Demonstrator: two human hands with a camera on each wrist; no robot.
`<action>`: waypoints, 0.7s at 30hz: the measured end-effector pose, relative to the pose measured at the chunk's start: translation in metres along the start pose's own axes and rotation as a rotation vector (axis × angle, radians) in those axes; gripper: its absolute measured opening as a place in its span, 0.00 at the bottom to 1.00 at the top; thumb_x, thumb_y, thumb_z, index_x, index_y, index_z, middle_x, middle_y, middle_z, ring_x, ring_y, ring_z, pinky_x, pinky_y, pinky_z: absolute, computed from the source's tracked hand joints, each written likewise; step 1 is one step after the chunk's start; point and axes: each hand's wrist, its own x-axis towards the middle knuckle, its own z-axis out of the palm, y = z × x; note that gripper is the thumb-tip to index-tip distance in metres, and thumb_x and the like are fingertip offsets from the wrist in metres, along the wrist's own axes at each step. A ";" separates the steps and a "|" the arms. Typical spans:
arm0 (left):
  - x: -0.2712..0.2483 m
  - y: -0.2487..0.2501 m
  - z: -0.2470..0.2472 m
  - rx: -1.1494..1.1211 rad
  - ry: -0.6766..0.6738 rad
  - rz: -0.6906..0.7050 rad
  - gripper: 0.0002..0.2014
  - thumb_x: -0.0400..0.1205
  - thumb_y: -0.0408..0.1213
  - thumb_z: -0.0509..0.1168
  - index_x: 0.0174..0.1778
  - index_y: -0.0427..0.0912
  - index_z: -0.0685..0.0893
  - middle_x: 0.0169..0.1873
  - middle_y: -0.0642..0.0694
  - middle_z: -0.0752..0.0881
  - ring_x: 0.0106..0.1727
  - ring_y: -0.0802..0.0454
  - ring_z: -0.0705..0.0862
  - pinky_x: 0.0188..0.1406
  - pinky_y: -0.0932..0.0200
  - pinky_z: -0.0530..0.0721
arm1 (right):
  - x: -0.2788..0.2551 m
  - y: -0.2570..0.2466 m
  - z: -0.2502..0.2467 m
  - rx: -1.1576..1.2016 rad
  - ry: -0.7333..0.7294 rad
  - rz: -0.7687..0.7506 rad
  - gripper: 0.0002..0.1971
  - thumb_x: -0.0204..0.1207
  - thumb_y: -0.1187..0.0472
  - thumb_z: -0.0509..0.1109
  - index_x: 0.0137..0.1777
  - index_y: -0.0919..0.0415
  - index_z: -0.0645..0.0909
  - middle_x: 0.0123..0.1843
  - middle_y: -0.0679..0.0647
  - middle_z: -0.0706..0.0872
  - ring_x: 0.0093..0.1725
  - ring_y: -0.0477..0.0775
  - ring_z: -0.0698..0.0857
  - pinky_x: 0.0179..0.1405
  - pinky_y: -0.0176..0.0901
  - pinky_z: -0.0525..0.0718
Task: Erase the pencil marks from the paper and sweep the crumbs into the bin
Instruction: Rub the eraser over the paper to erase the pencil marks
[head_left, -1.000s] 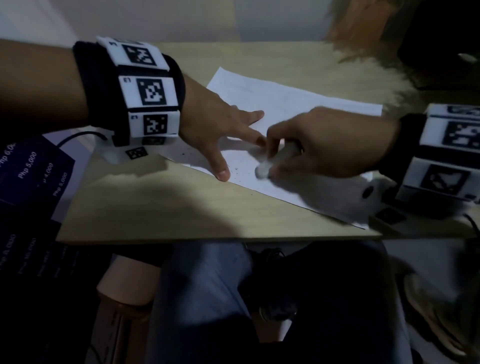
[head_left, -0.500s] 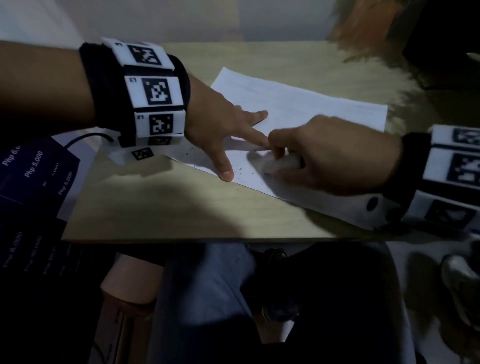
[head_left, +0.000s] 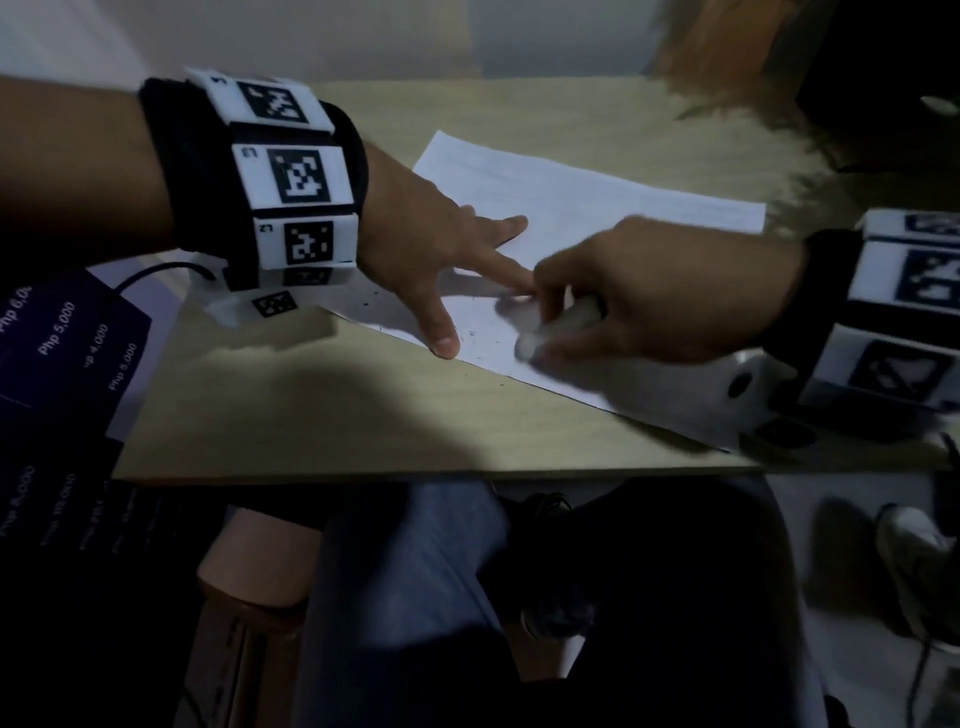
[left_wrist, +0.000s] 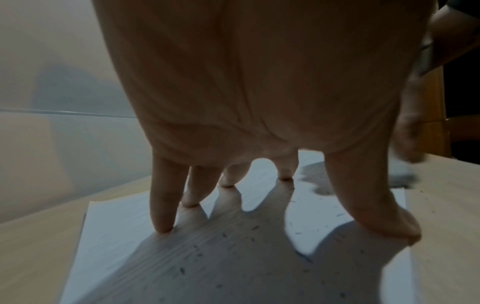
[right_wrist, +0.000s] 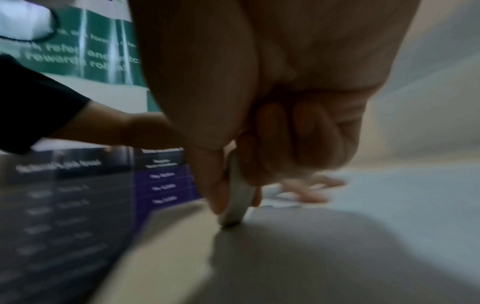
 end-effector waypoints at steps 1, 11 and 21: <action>0.000 0.000 0.000 0.004 0.004 -0.001 0.48 0.74 0.69 0.68 0.79 0.84 0.37 0.86 0.56 0.27 0.90 0.39 0.47 0.85 0.38 0.60 | 0.003 0.005 -0.002 -0.026 0.043 0.026 0.20 0.69 0.33 0.64 0.47 0.48 0.81 0.38 0.47 0.84 0.37 0.47 0.81 0.40 0.45 0.72; 0.000 0.000 -0.001 0.004 -0.006 -0.010 0.47 0.75 0.69 0.67 0.79 0.84 0.38 0.86 0.55 0.26 0.90 0.39 0.48 0.83 0.41 0.59 | 0.005 0.006 -0.008 -0.040 0.012 0.043 0.20 0.69 0.33 0.67 0.45 0.48 0.82 0.34 0.44 0.81 0.34 0.43 0.78 0.40 0.45 0.72; 0.000 -0.002 -0.001 -0.001 -0.005 -0.002 0.47 0.75 0.69 0.67 0.80 0.84 0.39 0.85 0.56 0.25 0.90 0.40 0.48 0.84 0.40 0.61 | 0.011 0.004 -0.013 -0.059 -0.022 0.062 0.17 0.71 0.34 0.72 0.43 0.48 0.84 0.34 0.44 0.82 0.34 0.41 0.78 0.37 0.44 0.73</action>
